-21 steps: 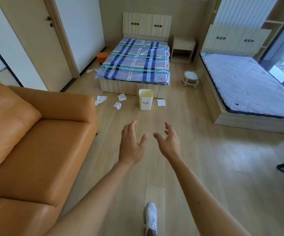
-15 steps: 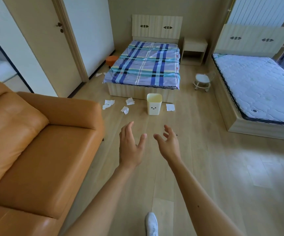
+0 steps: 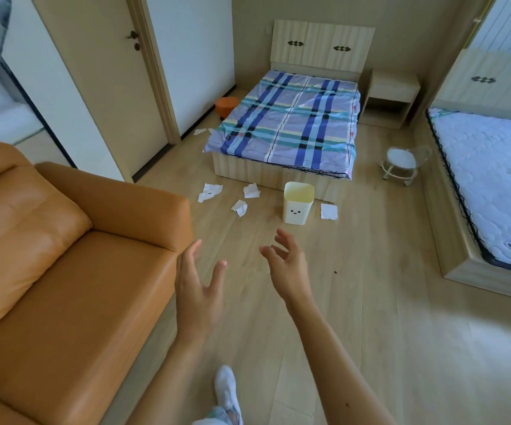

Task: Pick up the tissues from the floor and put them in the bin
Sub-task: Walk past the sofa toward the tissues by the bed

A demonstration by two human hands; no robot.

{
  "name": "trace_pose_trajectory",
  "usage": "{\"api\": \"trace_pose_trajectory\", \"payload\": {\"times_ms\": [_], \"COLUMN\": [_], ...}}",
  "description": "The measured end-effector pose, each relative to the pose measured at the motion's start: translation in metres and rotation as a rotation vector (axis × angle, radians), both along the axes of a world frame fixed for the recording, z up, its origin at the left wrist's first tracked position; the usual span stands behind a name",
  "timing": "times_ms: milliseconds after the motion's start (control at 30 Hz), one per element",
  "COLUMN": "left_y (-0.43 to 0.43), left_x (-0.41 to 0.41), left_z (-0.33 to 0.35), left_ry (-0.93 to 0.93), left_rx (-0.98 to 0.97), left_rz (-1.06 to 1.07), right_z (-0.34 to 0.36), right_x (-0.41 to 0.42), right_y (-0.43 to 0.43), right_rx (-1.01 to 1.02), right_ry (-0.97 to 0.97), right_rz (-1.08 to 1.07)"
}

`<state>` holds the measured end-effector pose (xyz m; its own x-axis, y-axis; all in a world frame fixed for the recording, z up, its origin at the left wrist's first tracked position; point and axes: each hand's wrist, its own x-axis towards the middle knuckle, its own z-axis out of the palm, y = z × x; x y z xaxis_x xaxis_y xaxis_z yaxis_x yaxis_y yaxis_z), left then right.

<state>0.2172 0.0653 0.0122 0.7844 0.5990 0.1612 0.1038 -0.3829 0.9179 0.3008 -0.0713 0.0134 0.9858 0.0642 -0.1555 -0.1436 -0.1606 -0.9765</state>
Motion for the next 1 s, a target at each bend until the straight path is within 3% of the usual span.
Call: {"api": "trace_pose_trajectory", "payload": {"times_ms": [300,733,1000], "left_y": [0.058,0.166,0.215], "left_x": [0.149,0.412,0.568], "left_z": [-0.021,-0.001,-0.027], "left_ry": [-0.009,-0.014,0.061], "left_rx": [-0.107,-0.125,-0.124], "left_rz": [0.015,-0.024,0.061], "right_z": [-0.011,-0.005,-0.035], "right_x": [0.152,0.399,0.582], "right_y": [0.070,0.168,0.248], "right_rx": [-0.030,0.007,0.007], "right_ry": [0.017,0.056,0.078], "right_rz": [0.086,0.045,0.193]}}
